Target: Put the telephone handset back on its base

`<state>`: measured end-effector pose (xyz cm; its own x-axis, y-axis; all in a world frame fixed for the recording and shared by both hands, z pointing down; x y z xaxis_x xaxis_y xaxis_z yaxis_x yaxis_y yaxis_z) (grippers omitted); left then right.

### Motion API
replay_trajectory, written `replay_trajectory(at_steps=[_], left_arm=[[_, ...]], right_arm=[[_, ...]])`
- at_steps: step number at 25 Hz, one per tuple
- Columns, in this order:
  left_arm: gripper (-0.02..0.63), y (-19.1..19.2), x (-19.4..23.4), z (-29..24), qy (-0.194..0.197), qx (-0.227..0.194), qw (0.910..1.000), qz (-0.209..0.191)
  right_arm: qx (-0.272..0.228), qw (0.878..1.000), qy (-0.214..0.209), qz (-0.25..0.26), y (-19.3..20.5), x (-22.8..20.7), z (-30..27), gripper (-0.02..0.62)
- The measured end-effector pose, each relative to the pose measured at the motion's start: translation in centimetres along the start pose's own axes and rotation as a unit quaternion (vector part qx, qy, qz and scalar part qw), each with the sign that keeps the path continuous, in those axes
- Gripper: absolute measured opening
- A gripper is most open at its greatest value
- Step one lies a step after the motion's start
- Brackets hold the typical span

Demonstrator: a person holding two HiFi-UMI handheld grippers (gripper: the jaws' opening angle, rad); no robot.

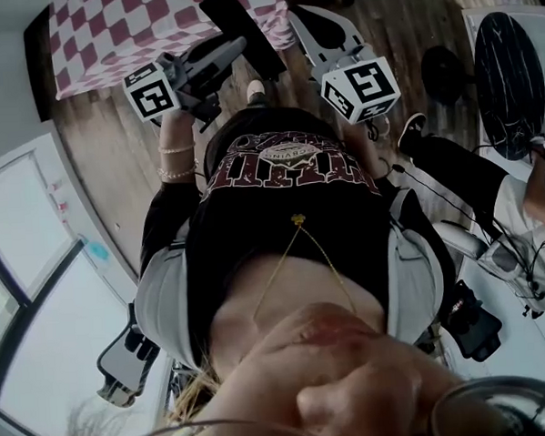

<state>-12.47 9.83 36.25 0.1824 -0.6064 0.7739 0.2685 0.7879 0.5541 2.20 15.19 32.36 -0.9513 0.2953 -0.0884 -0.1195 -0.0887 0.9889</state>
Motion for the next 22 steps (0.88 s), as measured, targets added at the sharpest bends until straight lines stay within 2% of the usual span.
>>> replay_trajectory(at_steps=[9,22], left_arm=[[0.077,-3.5,3.4,-2.2,0.012,0.015,0.9998,0.008],[0.077,-4.3,5.5,-2.0,0.006,0.028,0.9992,0.027]], right_arm=[[0.01,1.0,0.021,0.008,0.5,-2.6,-3.7,0.021],[0.008,0.999,0.032,-0.018,2.4,-2.7,-5.7,0.021]])
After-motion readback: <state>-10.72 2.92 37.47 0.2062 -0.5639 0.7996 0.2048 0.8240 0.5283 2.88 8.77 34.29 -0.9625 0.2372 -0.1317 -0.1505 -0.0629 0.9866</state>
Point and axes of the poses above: the fingertips, and each gripper's own axes: z backward along the fingers, x to its left, y out of its underside, the point moved 5 cm from there along z, backward along the fingers, and after that the axes turned 14 degrees about -x, right-handed, at the moved point
